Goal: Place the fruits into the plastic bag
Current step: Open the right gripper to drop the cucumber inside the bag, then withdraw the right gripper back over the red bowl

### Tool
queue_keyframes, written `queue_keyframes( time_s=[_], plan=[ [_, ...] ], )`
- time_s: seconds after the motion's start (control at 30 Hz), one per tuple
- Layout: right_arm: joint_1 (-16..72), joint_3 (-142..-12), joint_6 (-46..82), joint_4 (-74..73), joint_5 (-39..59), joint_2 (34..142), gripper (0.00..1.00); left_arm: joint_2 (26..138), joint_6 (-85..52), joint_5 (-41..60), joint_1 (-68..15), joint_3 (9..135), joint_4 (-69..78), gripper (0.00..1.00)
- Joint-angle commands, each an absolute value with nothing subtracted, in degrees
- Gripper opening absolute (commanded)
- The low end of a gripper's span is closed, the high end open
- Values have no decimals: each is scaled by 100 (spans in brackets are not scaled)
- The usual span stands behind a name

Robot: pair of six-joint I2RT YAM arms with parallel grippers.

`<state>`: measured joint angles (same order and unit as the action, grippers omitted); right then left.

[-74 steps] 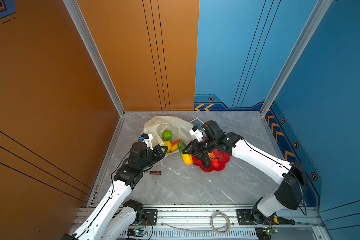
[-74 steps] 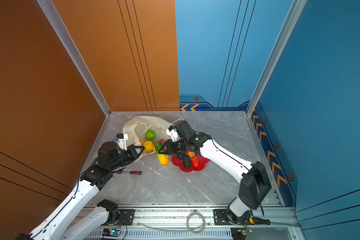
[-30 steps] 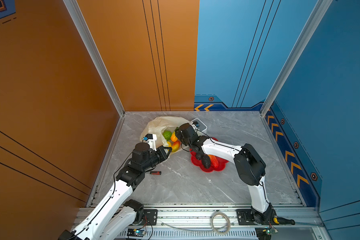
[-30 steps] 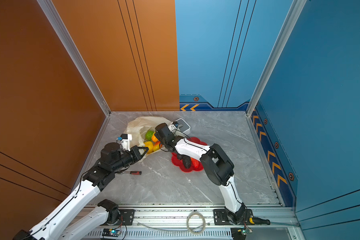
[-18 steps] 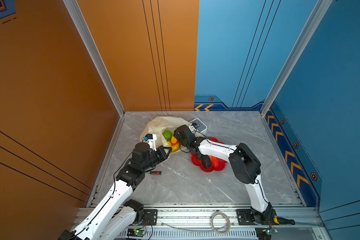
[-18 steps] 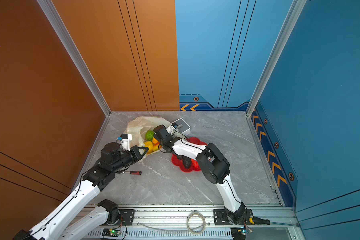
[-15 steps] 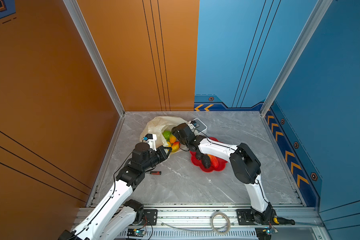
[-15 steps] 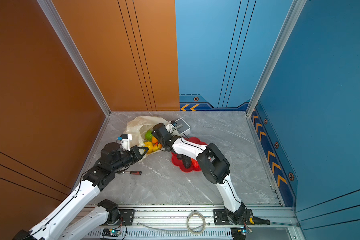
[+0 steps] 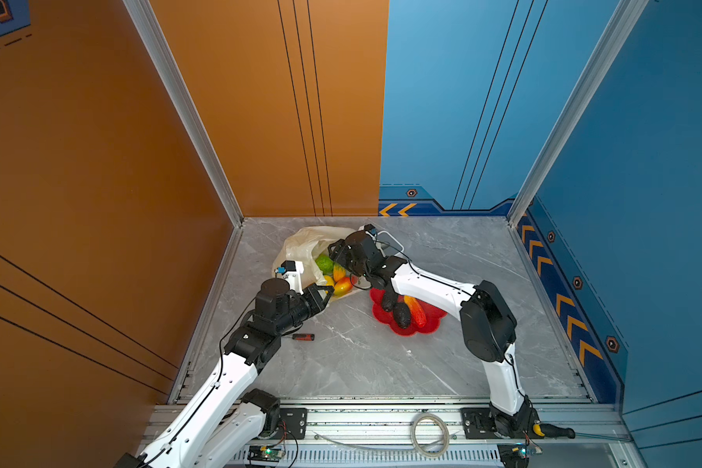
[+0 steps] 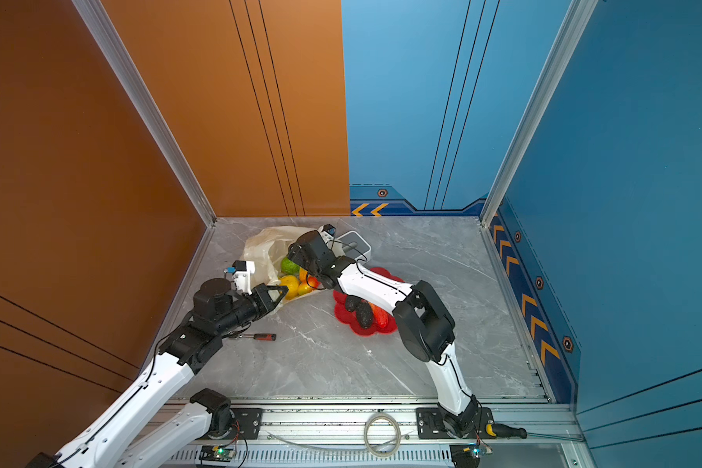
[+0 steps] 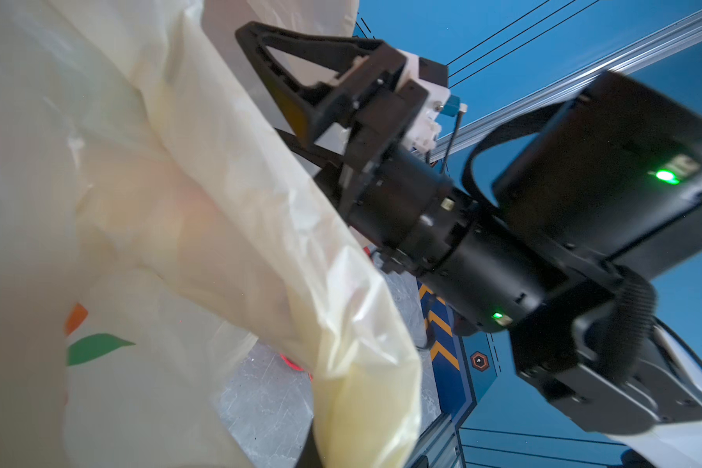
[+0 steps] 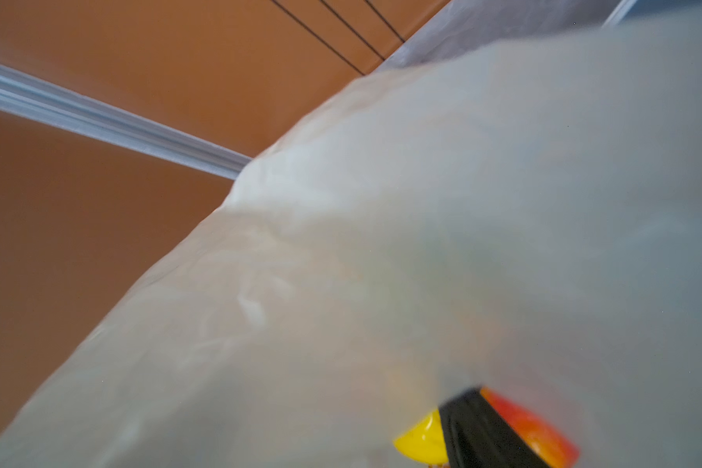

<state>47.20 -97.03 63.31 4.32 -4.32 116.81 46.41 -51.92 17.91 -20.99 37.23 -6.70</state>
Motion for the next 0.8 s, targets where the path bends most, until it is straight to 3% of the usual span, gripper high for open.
queue_keyframes(
  time_s=[0.0,0.43,0.77],
  plan=[
    [4665,-9575,5801,867,283,10988,74,4561,-5098,1916,-2033,3729,-738,0],
    [4494,-8593,4014,2825,942,8692,74,4552,-5036,1915,-1995,3878,-948,0],
    [3328,-7670,3065,5144,437,7417,80,4621,-5019,1915,-1995,3918,-945,0]
  ],
)
